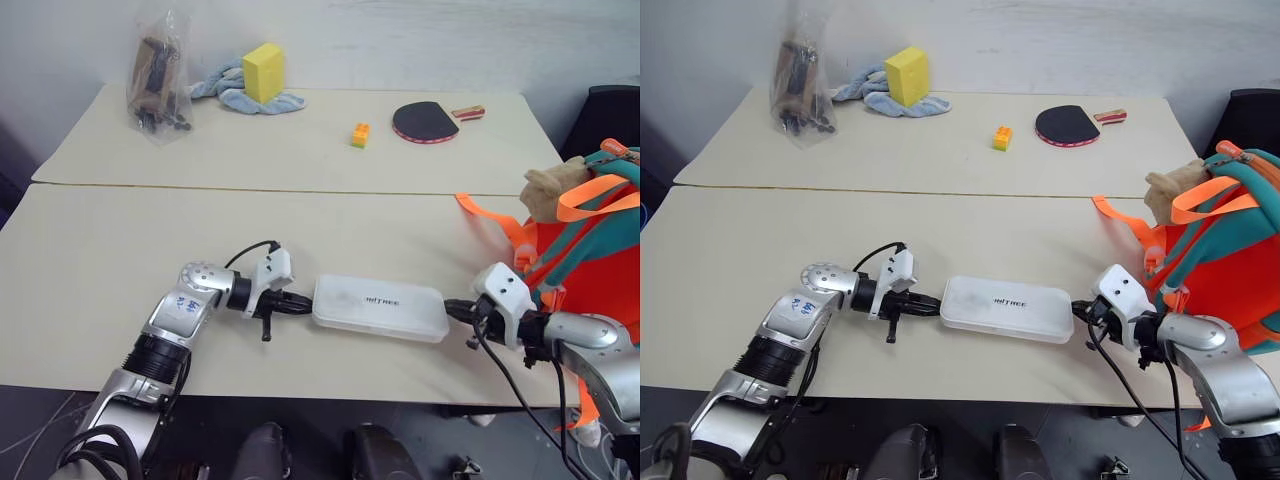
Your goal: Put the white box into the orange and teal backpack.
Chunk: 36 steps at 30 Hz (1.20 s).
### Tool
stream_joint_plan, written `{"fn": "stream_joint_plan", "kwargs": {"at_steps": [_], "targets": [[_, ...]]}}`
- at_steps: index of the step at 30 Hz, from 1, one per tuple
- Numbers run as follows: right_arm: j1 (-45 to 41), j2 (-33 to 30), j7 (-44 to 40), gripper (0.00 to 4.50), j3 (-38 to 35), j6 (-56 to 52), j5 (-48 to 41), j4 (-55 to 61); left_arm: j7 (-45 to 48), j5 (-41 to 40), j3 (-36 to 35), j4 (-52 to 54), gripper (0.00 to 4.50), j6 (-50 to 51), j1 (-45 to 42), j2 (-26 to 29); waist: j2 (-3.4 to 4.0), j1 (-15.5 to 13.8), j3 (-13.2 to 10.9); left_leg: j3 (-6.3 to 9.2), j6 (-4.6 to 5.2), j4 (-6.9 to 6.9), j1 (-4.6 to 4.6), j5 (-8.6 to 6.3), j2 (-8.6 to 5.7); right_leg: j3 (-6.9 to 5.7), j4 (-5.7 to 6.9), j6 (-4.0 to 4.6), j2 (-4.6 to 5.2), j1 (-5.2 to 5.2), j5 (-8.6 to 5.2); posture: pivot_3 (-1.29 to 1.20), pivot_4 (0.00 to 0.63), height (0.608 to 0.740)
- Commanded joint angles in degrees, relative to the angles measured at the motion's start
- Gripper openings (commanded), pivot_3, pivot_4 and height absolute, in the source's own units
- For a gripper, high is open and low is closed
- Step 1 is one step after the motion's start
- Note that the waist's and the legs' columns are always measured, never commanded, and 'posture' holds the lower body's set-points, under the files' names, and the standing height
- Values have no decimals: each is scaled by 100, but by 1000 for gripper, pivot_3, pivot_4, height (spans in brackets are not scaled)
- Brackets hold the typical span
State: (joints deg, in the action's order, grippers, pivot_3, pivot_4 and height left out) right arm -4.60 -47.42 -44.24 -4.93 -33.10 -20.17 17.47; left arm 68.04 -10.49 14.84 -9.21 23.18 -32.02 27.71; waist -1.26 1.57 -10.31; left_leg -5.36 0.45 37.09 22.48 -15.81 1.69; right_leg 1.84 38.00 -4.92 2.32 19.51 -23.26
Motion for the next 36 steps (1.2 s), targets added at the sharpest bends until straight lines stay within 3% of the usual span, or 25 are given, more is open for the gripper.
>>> {"fn": "stream_joint_plan", "kwargs": {"at_steps": [1,14,17,18,21,28,32,36], "targets": [[-86,27,41,0,-77,18,31,77,78,-123,31,271,21,59,-72,0,0,0,0,0,0,0,0,0,0,0,0,0,0,0,0,0,150,740],[723,-237,-129,0,-416,157,56,417,301,85,-111,-326,21,-78,-129,819,0,4,0,1,1,-1,-4,0,0,0,-1,0,1,-4,0,0,150,740],[718,-233,-153,0,-400,172,77,405,236,-179,-245,-604,21,768,-512,660,0,0,0,1,1,-1,-2,0,0,-1,0,0,0,-3,0,0,150,740],[702,-227,-154,0,-384,173,90,403,243,-388,-303,-757,21,1475,-729,581,0,-9,0,1,1,1,-1,0,0,-1,3,0,0,-2,0,0,150,740],[641,-198,-154,0,-312,204,140,386,484,-826,-308,-1264,931,3103,-1241,492,-1,-4,-1,4,3,6,5,0,-2,-4,5,0,1,0,0,0,150,740],[465,-139,-137,0,-168,299,250,263,980,-850,501,-1849,3113,4374,-1678,573,0,10,-1,5,-4,2,8,1,1,-2,6,0,-4,10,0,0,150,740],[366,-69,-113,0,-94,299,296,237,547,-793,470,-2361,4425,4754,-1937,144,2,-10,1,5,-4,4,-3,1,-1,-1,3,0,-1,-4,0,0,150,740],[358,-24,-86,0,-1,352,384,230,330,-851,435,-2598,4469,5061,-2050,-351,10,-124,6,9,5,12,-11,3,-12,-4,5,-2,12,-18,0,0,150,740]]}}
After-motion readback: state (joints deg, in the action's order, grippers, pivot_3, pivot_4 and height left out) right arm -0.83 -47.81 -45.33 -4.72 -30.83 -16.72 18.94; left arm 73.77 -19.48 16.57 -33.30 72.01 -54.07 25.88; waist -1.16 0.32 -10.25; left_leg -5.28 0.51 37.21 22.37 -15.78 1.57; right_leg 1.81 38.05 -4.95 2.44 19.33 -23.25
